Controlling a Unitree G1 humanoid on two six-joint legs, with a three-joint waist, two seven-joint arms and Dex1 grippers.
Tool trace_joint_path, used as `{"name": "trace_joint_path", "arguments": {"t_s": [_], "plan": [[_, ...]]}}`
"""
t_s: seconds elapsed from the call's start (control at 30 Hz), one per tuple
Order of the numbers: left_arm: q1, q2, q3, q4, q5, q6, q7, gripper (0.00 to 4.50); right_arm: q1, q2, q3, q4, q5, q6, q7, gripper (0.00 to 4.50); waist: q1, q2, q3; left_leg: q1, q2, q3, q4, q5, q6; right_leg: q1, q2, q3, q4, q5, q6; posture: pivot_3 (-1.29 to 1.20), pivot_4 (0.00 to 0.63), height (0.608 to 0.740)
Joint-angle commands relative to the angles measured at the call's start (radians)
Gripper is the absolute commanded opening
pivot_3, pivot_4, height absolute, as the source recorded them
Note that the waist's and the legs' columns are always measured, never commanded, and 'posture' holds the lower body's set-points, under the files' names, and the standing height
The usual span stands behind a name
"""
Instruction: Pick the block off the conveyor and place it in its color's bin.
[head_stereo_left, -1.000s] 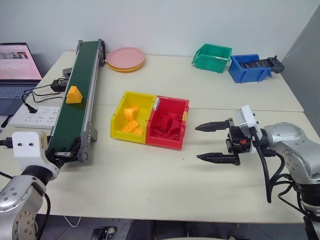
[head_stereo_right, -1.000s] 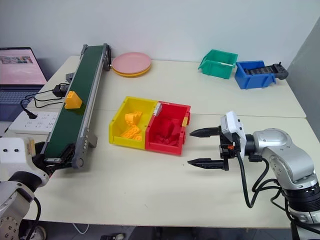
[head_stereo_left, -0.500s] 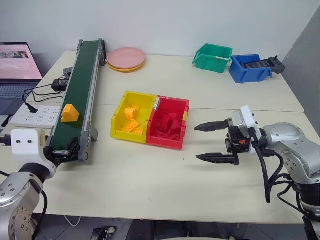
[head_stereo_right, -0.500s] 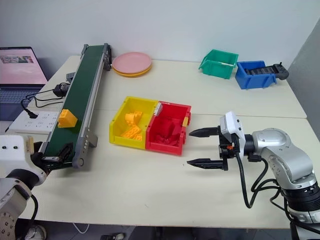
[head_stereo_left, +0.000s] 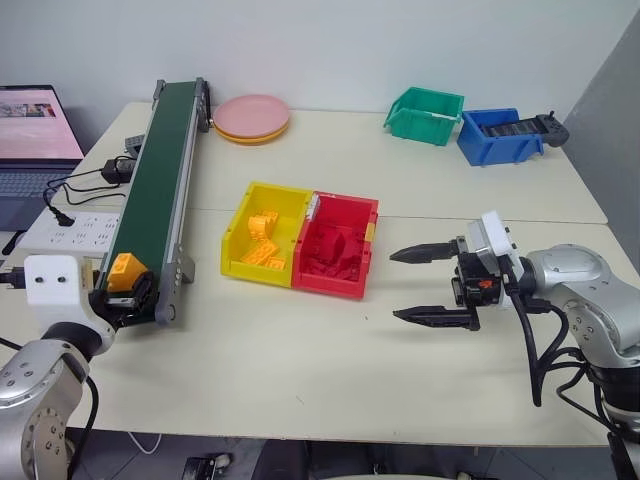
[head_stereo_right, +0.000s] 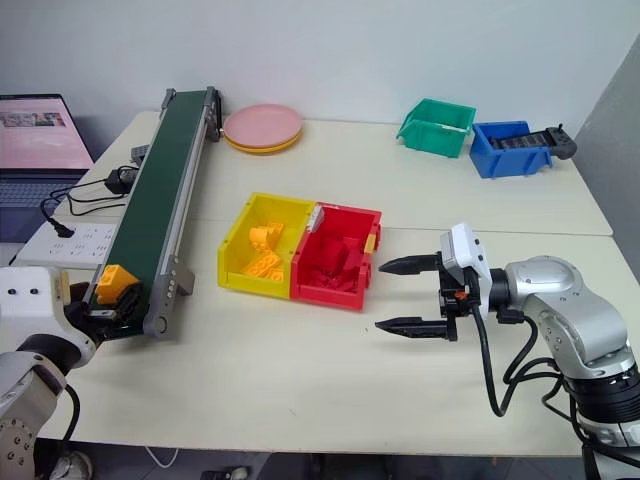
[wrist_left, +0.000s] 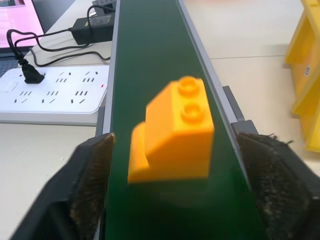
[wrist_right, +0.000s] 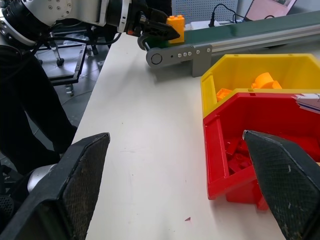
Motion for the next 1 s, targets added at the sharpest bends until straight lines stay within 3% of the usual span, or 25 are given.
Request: {"name": "trace_joint_path", "arguments": {"t_s": [0.03,0.2,0.27,0.7,0.9,1.0], "plan": [[0.018,0.003,-0.002,-0.043,0.006,0.003,0.0,2.88,-0.019,-0.014,-0.022,-0.01,0.002,-0.01,0.004,4.5,0.0,0.0,0.0,0.0,0.0,0.0,0.0,0.0,0.0,0.0,0.0,0.0,0.0,0.0,0.0,0.0,0.15,0.74],[0.05,-0.03,0.012,-0.087,0.008,0.008,0.027,1.81,-0.039,-0.016,-0.016,0.006,0.006,-0.002,0.015,4.5,0.0,0.0,0.0,0.0,0.0,0.0,0.0,0.0,0.0,0.0,0.0,0.0,0.0,0.0,0.0,0.0,0.15,0.74],[0.043,-0.029,0.016,-0.094,0.007,0.014,0.033,1.62,-0.053,-0.016,-0.014,0.014,0.009,0.003,0.017,4.5,0.0,0.0,0.0,0.0,0.0,0.0,0.0,0.0,0.0,0.0,0.0,0.0,0.0,0.0,0.0,0.0,0.15,0.74],[-0.076,0.04,-0.006,-0.118,-0.014,0.028,0.023,1.58,-0.053,-0.024,-0.024,0.012,0.016,0.013,0.012,4.5,0.0,0.0,0.0,0.0,0.0,0.0,0.0,0.0,0.0,0.0,0.0,0.0,0.0,0.0,0.0,0.0,0.15,0.74],[-0.308,0.119,-0.119,-0.078,-0.097,0.127,-0.01,1.58,-0.014,-0.054,-0.057,-0.029,0.029,0.026,-0.007,4.5,0.007,-0.001,0.0,-0.001,-0.001,-0.002,0.001,0.0,0.0,0.001,0.0,-0.002,0.0,0.0,0.0,0.0,0.15,0.74],[-0.437,0.129,-0.236,0.007,-0.116,0.145,-0.056,1.58,0.003,-0.06,-0.081,-0.054,0.032,0.031,-0.033,4.5,0.003,-0.001,0.0,-0.001,-0.001,-0.001,0.001,0.0,0.0,0.001,0.0,-0.001,0.0,0.0,0.0,0.0,0.15,0.74]]}}
